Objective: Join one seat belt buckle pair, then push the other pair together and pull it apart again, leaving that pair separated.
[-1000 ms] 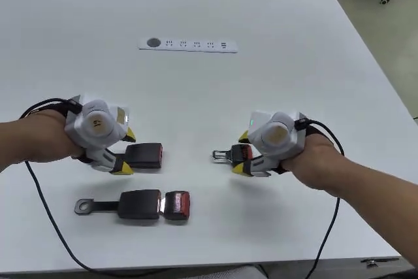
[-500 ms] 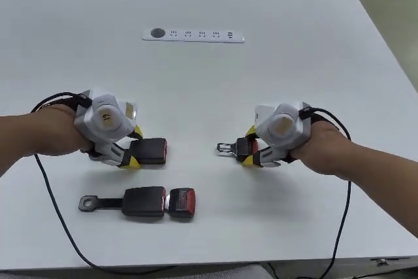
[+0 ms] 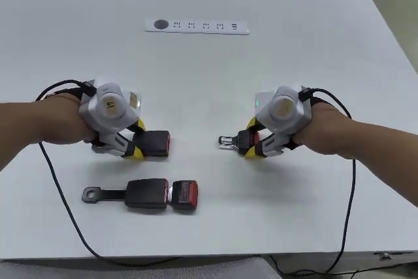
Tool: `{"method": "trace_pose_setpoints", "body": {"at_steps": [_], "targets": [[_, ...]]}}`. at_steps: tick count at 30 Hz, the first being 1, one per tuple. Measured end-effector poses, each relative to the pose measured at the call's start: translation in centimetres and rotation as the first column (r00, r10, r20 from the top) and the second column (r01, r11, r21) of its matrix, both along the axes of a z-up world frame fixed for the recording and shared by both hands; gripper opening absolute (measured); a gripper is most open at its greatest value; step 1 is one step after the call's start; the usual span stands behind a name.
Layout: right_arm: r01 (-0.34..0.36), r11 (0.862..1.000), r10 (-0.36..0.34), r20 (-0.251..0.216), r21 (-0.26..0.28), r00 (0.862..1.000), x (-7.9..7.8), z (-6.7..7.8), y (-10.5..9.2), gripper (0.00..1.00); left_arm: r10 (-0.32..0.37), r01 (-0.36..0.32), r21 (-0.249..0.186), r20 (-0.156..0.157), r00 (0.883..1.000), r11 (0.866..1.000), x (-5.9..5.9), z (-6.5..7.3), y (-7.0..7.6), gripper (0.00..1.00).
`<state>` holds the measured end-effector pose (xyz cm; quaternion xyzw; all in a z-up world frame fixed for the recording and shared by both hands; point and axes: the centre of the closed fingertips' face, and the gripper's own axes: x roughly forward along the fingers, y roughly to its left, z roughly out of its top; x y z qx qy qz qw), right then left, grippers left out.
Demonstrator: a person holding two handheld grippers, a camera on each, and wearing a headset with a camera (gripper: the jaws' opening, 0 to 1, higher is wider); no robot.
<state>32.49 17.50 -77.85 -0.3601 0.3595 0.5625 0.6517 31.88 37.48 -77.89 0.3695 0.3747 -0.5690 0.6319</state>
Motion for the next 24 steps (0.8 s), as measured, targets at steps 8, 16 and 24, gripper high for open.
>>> {"method": "trace_pose_setpoints", "body": {"at_steps": [8, 16, 24], "targets": [[0.002, 1.0, -0.002, 0.013, 0.024, 1.0, -1.4, -0.1, 3.0, 0.32, -0.008, 0.008, 0.009, -0.004, 1.0, 1.0, -0.1, -0.1, 0.0, 0.32], [0.002, 0.998, -0.003, 0.018, 0.06, 1.0, -2.1, -0.1, 7.7, 0.32, -0.011, 0.011, 0.002, 0.001, 1.0, 1.0, -0.1, 0.0, 0.0, 0.32], [0.014, 0.999, -0.015, 0.027, 0.04, 1.0, -1.3, 0.0, 10.2, 0.32, -0.01, 0.01, 0.007, -0.003, 1.0, 1.0, -0.3, 0.1, -0.1, 0.32]]}}
